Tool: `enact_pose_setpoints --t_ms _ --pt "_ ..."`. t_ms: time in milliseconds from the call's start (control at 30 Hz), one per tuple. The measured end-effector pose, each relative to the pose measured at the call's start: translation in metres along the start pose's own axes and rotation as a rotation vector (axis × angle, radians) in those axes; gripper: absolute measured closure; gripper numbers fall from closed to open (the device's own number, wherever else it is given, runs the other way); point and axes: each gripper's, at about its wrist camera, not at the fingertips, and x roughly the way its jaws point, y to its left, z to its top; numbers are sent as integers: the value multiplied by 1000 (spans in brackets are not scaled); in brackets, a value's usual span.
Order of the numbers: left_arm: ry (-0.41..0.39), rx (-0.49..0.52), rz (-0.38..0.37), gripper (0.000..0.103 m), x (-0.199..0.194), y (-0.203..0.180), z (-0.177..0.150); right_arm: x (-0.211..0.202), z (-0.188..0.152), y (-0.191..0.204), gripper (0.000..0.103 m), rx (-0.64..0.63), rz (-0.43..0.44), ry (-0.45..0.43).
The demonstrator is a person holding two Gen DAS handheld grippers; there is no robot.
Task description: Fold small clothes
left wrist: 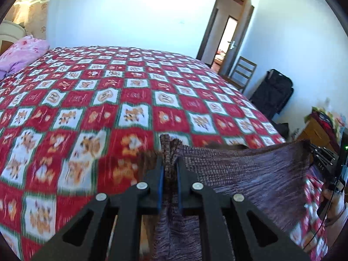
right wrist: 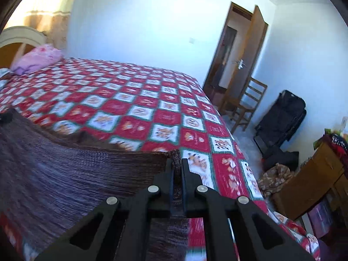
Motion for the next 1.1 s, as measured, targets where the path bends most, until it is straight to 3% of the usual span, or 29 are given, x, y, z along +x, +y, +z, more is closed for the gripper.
enact_pose_setpoints --t_ms 167,300,400,600,667,700,733,767,833,900,967,1100 --pt "41 -30 69 93 61 14 6 72 1 1 98 24 -77 63" --pt "137 -90 105 92 101 29 -7 117 -12 7 98 17 -99 126" --pt "138 -98 91 89 101 31 -10 130 -19 15 98 -39 -112 153" --pt "160 -55 131 86 103 22 -10 151 -28 19 97 -93 -83 255" --pt "173 -45 131 81 102 23 -5 151 -28 24 97 -127 -106 265" --pt "183 -40 130 78 98 24 -3 151 -27 25 97 -137 -107 273" --pt "191 -30 138 68 91 26 -1 145 -24 22 97 -124 -85 277" --pt "186 -22 158 45 83 28 1 134 -21 15 97 -79 -57 261" --pt "122 -14 222 21 57 35 2 102 -18 -11 97 91 -19 185" --pt "51 -20 274 17 25 44 -1 68 -21 -30 97 217 -64 130" --pt "48 -14 288 17 6 45 -9 33 -31 -32 97 275 -100 103" --pt "68 45 244 17 -16 23 -39 -12 -63 -6 97 331 77 130"
